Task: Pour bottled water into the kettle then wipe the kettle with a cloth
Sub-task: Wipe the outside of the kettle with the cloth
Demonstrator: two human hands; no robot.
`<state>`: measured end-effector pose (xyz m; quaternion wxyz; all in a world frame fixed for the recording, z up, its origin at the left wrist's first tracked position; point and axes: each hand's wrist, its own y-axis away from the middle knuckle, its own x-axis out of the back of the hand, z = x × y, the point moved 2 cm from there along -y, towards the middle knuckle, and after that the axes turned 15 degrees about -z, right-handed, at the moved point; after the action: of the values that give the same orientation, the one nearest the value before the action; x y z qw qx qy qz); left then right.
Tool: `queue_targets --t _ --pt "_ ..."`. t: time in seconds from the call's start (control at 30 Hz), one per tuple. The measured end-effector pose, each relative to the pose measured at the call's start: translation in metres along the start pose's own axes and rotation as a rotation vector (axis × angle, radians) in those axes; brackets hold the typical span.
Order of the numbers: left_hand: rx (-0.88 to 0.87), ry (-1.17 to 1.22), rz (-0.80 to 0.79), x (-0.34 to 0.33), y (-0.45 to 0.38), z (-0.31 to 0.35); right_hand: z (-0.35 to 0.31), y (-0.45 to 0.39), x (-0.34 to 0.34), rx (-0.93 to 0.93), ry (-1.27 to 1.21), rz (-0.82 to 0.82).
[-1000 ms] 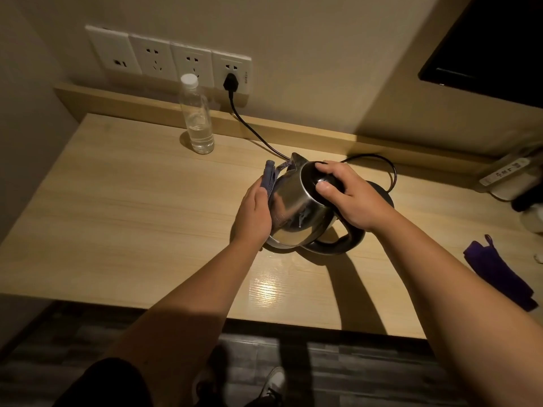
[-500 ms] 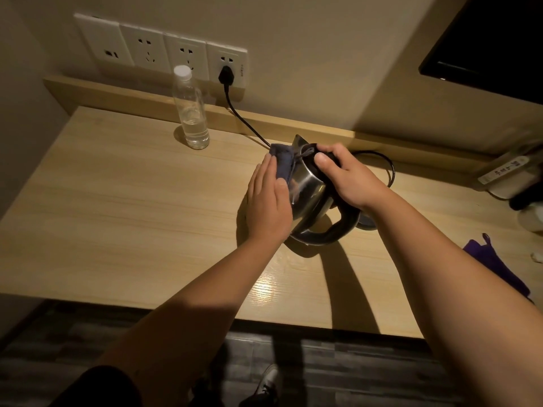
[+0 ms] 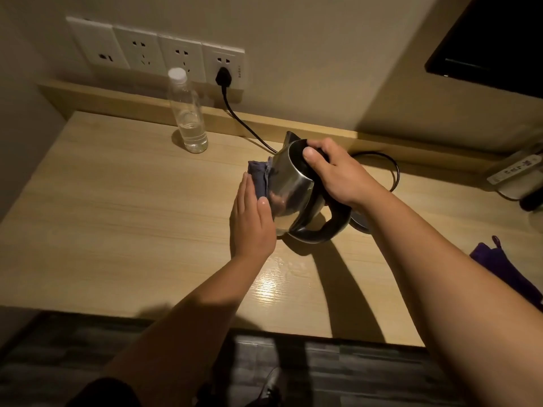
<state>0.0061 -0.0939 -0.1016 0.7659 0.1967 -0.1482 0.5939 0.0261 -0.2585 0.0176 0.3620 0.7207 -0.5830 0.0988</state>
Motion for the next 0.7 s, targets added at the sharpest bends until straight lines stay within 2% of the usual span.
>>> queue_targets --t 0.07,0.17,0.3,0.4,0.57,0.63,0.7 --pt "-0.07 -0.022 0.018 -0.003 0.003 0.018 0.002 0.001 0.001 -0.014 -0.032 0.011" --pt "-0.257 -0.257 0.006 -0.017 0.013 0.05 0.008 0.003 0.008 -0.036 -0.105 0.026" --pt "-0.418 -0.536 -0.007 -0.031 0.011 0.042 0.015 0.008 0.012 -0.051 -0.184 0.009" --pt "-0.364 -0.555 0.03 -0.031 0.005 0.024 0.019 0.008 0.014 -0.045 -0.224 0.027" --pt "-0.188 -0.343 0.018 -0.027 0.006 0.007 0.017 0.003 0.011 -0.048 -0.147 0.044" --pt "-0.174 -0.316 0.02 -0.027 0.007 0.008 0.015 0.0 0.011 -0.043 -0.115 0.033" --pt "-0.207 -0.402 0.015 -0.029 0.008 0.017 0.015 -0.001 0.012 -0.047 -0.152 0.027"
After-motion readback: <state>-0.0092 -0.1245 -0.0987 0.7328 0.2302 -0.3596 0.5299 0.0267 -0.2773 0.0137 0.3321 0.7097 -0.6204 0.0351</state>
